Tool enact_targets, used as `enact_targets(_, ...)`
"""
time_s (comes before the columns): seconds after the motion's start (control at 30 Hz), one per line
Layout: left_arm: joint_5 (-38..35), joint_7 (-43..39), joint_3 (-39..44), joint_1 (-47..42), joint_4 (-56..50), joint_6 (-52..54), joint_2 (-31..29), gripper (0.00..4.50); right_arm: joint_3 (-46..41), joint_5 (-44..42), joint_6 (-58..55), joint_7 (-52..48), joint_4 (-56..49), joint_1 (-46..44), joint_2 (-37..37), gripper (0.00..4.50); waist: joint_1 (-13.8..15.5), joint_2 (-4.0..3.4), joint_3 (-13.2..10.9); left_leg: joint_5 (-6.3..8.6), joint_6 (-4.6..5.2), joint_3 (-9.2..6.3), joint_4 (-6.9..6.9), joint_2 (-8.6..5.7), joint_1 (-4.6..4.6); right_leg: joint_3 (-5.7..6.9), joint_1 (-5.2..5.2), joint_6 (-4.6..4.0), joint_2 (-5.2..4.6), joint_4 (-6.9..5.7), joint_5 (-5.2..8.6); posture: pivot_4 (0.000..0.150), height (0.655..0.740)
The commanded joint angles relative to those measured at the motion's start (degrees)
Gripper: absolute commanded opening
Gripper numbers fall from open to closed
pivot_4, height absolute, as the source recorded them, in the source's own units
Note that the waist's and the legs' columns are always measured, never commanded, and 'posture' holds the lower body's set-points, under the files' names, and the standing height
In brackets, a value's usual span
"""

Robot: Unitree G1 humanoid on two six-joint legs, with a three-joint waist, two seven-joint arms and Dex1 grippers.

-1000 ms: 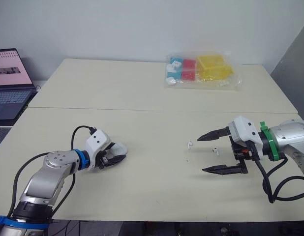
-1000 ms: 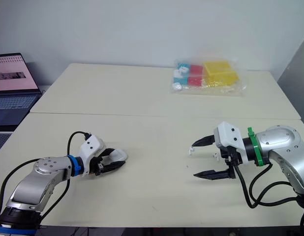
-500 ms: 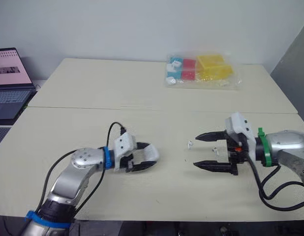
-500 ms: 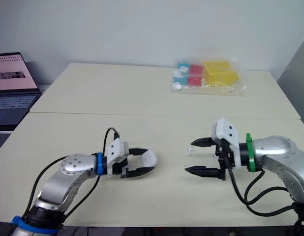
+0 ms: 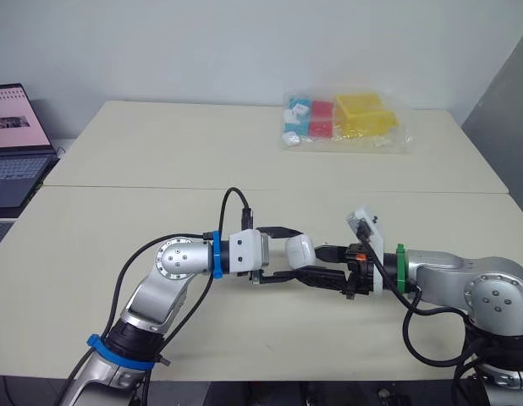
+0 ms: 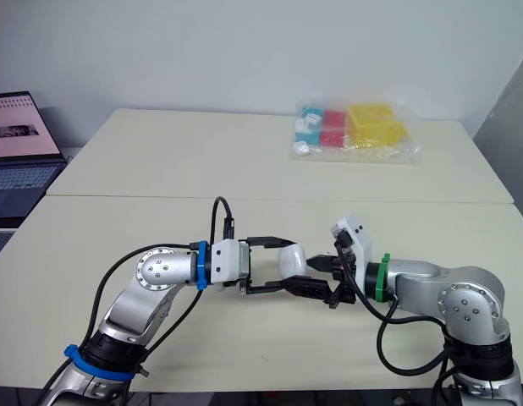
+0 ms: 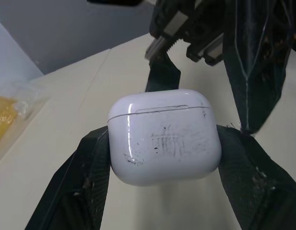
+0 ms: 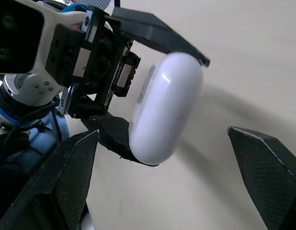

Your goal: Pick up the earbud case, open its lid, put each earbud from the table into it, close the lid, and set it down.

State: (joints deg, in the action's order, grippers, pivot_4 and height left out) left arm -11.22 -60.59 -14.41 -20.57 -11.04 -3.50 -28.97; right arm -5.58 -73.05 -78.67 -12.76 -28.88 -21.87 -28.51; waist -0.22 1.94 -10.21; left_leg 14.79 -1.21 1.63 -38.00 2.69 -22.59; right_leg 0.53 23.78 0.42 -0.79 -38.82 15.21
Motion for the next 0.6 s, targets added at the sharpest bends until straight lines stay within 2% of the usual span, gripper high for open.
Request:
enact_targets(0.03,-0.7,1.1,0.4,-0.7,-1.9,-0.7,0.9,2.86,-0.9,-3.5,0.3,4.3,1.4,-1.8,1.0,4.5,0.0,0.0,0.0,0.0,0.0,0.0,0.0,0.0,-0.01,0.0,0.01,0.0,0.0,0.0,0.0,0.15,0.74)
enact_targets(0.6,1.2,0.7,0.0,1.6,-2.4,-6.5,-1.3,2.86,2.1,-23.5,5.6,13.2,8.7,-2.7,-3.4,4.5,0.0,0.0,0.0,0.0,0.0,0.01,0.02,0.01,-0.26,0.0,0.28,0.0,0.08,0.0,0.0,0.15,0.74)
